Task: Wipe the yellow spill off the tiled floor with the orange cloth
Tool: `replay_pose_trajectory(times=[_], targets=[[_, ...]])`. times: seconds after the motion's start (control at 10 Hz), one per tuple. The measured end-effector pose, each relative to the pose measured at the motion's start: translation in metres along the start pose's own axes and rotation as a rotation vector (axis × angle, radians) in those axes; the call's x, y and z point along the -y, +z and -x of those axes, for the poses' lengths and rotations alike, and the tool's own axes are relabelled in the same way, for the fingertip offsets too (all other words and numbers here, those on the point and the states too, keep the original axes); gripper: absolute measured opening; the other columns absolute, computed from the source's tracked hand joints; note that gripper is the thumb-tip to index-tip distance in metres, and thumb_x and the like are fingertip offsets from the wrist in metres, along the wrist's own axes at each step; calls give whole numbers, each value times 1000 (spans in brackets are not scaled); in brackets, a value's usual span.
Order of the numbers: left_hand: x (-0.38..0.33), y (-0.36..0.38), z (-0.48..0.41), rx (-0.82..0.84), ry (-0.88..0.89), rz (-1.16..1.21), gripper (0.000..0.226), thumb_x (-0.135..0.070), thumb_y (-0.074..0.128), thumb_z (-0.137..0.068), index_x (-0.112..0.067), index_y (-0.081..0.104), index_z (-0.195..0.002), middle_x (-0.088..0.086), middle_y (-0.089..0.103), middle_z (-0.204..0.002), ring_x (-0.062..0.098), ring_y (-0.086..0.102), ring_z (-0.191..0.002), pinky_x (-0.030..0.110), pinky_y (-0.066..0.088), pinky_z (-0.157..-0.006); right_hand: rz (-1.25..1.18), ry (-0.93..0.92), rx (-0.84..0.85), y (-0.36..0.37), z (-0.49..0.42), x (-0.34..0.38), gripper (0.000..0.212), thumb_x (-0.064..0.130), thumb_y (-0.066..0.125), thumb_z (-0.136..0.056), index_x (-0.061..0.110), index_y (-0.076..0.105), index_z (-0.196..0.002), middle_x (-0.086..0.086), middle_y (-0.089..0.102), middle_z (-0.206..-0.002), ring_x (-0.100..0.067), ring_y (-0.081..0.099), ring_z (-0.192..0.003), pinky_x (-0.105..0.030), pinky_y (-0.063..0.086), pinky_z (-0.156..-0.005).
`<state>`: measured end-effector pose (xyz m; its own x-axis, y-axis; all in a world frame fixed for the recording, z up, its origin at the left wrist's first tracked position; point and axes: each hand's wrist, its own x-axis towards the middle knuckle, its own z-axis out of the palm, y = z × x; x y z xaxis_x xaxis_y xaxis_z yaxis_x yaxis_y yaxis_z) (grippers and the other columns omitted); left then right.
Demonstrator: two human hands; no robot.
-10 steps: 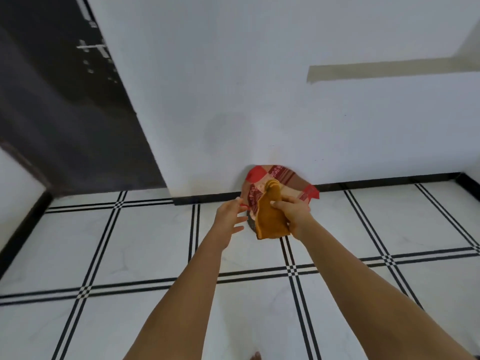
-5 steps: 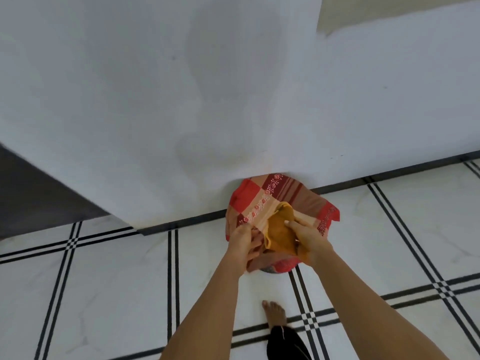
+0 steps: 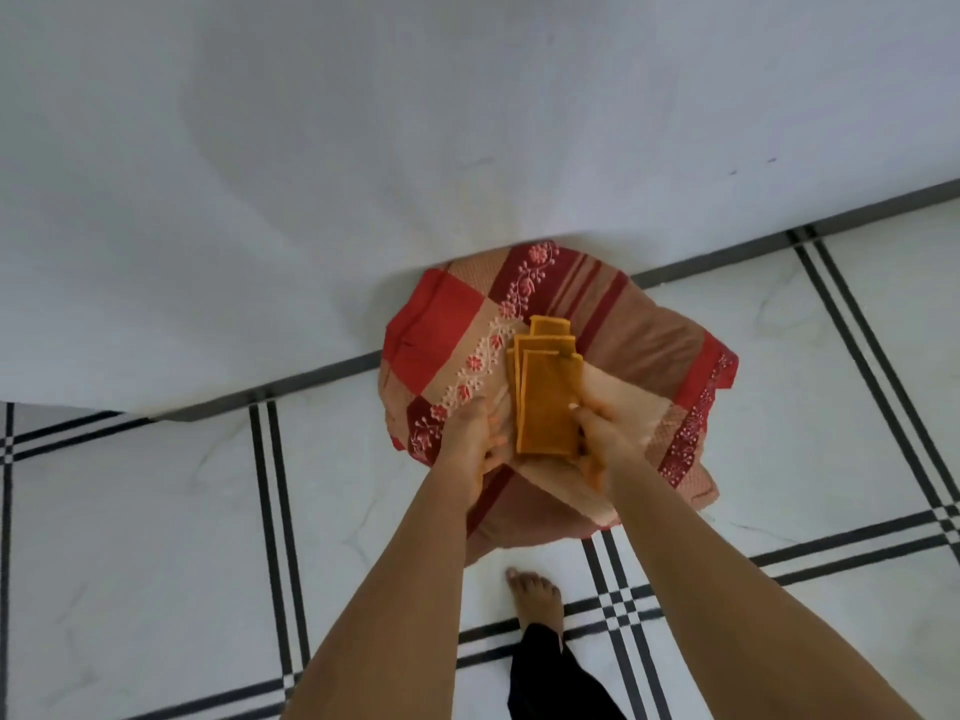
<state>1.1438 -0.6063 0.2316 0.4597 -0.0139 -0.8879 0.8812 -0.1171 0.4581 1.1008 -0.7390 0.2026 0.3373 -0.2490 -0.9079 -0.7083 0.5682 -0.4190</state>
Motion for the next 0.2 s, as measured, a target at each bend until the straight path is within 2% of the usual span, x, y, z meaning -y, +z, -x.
replay_pose_trajectory(times=[0.1,0.2], targets=[[7,-5,12,2,-48,35,41,-36,36,-97,-14,43,-132,1,56,-114,24,54,-105,40,41,-92,119,-24,-118,0,9,-10,43,37,55,-90,20,48,-129,-2,52,-126,-32,48,-117,-51,38,-104],[3,-14,47,-15,-48,65,42,-36,39,-96,-13,43,-132,5,58,-122,26,57,-107,39,42,-91,242,-87,-173,3,53,-3,41,38,55,-89,18,51,-125,-6,51,-118,-32,48,-109,-46,42,-93]])
